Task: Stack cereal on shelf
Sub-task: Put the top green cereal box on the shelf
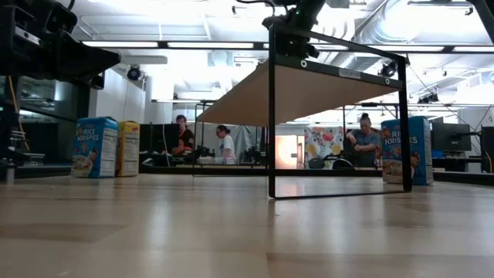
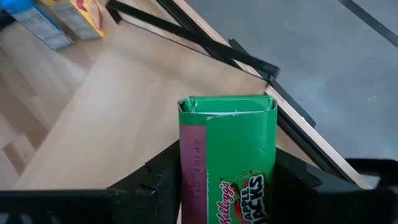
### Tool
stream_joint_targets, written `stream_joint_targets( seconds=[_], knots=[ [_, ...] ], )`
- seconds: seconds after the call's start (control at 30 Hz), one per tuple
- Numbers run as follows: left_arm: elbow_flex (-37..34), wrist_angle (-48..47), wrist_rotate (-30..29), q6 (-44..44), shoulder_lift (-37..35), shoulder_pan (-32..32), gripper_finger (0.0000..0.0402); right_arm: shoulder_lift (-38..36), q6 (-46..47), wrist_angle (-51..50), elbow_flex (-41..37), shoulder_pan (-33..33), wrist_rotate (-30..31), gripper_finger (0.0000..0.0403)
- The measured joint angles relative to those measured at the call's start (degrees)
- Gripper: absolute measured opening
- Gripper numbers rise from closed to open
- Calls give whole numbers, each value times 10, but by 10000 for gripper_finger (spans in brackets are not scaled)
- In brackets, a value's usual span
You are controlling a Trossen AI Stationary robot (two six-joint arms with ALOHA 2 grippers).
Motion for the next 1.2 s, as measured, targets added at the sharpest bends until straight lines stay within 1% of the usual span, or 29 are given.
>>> stream_joint_targets(
  seconds=[0.37,0.53,0.9,1.2],
  knots=[
    [0,0,0,0,0,0,3,12,3,7,0,2,0,203],
    [0,0,0,0,0,0,3,13,-10,42,0,2,0,212],
    [0,0,0,0,0,0,3,6,-43,42,0,-1,0,213],
    [0,0,0,0,0,0,3,2,-62,-19,70,-7,4,213]
  ],
)
